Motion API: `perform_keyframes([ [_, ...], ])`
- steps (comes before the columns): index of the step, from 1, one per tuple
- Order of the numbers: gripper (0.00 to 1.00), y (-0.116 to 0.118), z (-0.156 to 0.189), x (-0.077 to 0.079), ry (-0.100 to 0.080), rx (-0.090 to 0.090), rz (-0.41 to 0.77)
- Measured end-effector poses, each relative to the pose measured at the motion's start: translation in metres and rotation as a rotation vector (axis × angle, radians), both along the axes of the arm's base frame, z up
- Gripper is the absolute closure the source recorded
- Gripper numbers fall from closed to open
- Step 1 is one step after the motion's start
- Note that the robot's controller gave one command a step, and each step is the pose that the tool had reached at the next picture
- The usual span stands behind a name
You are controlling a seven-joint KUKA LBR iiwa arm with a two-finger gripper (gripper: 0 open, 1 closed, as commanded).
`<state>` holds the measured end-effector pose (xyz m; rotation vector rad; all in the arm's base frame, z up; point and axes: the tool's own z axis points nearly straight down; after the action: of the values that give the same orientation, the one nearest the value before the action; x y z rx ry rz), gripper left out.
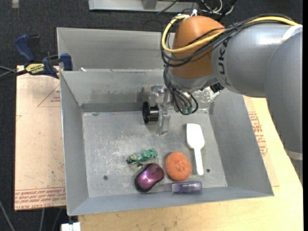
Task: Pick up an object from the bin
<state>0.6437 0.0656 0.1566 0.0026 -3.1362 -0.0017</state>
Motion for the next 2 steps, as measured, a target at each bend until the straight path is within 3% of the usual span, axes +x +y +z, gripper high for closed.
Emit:
perform_keyframes([
  [1, 0.0, 0.0, 0.005, 0.001, -0.007, 0.0, -0.001],
  [2, 0.0, -0.011, -0.027, -0.016, -0.013, 0.002, 0.061],
])
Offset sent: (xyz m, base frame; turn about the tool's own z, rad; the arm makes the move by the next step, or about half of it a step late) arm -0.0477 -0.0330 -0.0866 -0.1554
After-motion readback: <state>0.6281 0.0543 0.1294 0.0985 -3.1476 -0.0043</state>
